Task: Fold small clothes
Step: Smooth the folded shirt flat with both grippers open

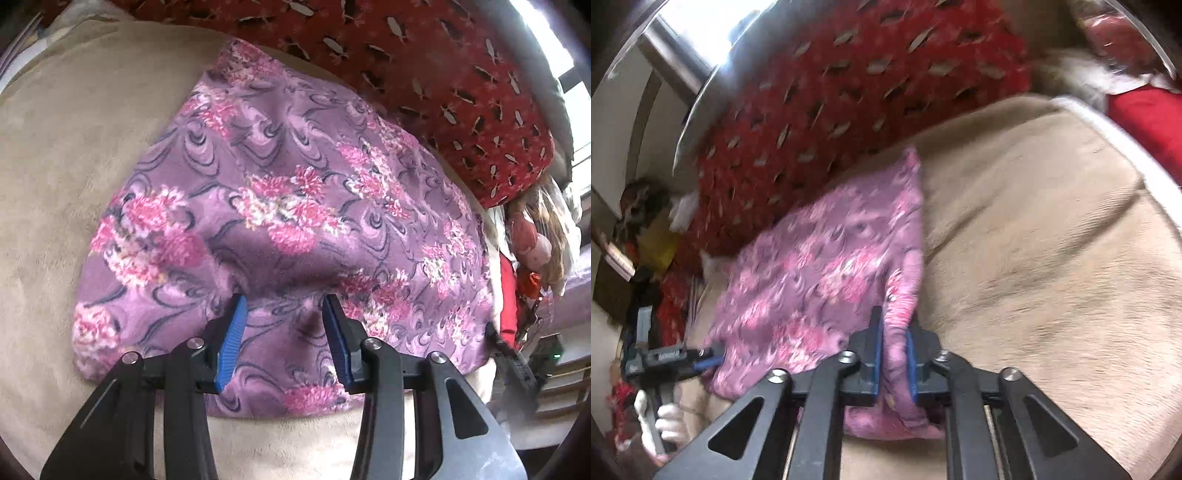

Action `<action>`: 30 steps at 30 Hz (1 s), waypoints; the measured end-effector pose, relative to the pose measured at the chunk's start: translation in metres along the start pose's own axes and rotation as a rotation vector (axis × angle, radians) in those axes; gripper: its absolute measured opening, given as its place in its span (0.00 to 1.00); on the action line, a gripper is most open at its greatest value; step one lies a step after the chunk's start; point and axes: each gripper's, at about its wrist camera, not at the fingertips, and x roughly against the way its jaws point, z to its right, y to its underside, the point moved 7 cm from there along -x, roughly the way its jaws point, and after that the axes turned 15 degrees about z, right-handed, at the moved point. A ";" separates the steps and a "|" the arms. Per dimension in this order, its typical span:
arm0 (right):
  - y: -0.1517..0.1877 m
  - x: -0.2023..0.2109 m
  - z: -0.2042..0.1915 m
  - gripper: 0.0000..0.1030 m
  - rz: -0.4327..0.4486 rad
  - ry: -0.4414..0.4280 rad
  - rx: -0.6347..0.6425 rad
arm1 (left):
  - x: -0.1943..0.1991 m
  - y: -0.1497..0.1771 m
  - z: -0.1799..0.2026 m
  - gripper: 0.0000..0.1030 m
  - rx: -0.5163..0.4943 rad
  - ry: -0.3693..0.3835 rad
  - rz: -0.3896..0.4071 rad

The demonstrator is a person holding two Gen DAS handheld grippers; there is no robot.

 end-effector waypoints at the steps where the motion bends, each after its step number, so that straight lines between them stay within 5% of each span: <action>1: 0.009 -0.008 0.012 0.06 -0.051 0.046 0.002 | 0.000 -0.001 -0.001 0.39 0.007 -0.001 -0.006; 3: 0.022 -0.012 0.025 0.05 -0.106 0.053 -0.061 | 0.005 -0.002 0.000 0.39 0.025 -0.004 -0.017; 8: -0.010 0.018 0.001 0.19 0.028 0.022 -0.069 | 0.025 -0.003 0.014 0.41 0.012 0.003 0.018; 12: -0.018 0.011 -0.039 0.54 0.058 0.030 0.101 | 0.015 0.000 0.025 0.61 -0.096 -0.123 0.054; 17: 0.027 -0.043 -0.037 0.74 -0.077 0.211 0.289 | -0.008 0.012 0.022 0.79 -0.162 -0.201 0.041; 19: 0.031 -0.043 -0.044 0.85 -0.031 0.220 0.346 | -0.012 0.014 0.026 0.84 -0.194 -0.204 0.034; 24: 0.036 -0.052 -0.049 0.99 -0.068 0.202 0.358 | -0.020 0.013 0.030 0.89 -0.195 -0.190 0.044; 30: 0.037 -0.062 -0.051 1.00 -0.082 0.202 0.346 | -0.028 0.016 0.038 0.93 -0.208 -0.188 0.048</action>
